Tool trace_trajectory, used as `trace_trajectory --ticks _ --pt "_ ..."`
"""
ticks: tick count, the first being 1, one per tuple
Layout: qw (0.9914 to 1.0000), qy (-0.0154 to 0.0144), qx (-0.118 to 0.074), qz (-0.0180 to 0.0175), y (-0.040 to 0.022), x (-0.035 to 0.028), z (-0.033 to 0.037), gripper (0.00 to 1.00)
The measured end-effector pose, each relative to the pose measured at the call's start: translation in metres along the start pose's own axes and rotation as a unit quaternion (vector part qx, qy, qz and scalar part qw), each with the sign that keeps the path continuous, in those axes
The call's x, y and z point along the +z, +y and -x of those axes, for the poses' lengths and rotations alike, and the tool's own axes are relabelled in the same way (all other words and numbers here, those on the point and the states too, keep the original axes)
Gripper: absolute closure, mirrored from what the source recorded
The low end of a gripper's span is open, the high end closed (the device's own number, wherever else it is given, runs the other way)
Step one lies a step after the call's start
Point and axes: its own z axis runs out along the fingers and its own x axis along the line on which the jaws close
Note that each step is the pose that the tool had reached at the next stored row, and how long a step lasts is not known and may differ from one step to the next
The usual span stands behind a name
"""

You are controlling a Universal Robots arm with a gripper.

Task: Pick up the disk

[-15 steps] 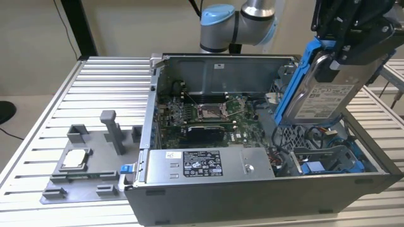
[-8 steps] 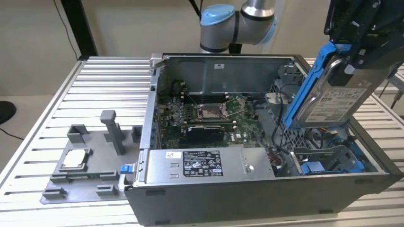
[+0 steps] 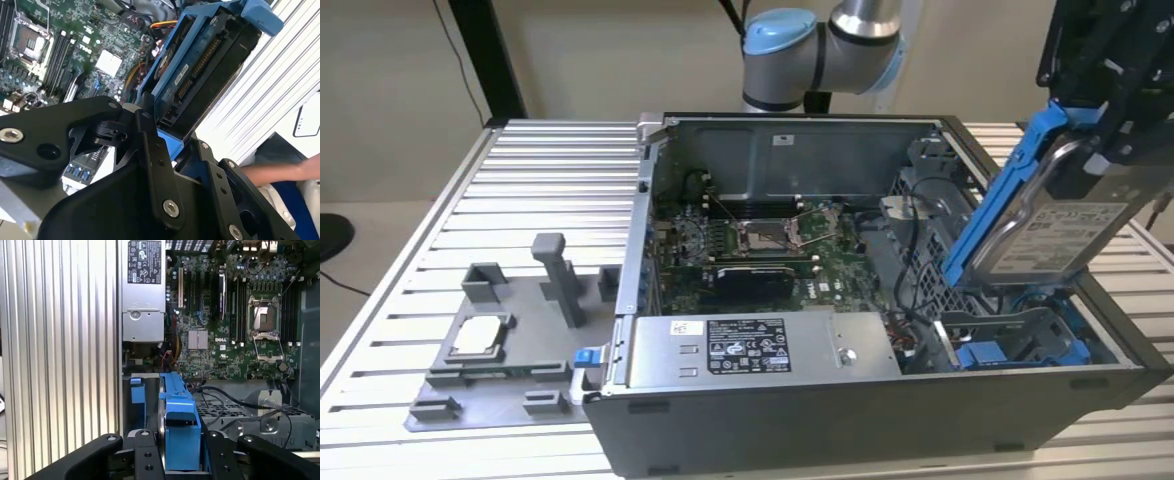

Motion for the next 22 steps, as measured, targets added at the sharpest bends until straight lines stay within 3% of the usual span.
trace_trajectory --ticks 8,17,22 --pt "1.00000 0.0000 0.000 0.0000 -0.0047 0.0038 -0.0202 1.00" --pt "1.00000 -0.0004 0.003 -0.0007 -0.0081 0.0114 -0.0212 1.00" --pt "0.99998 -0.0018 0.006 -0.0009 -0.0148 0.0165 -0.0214 1.00"
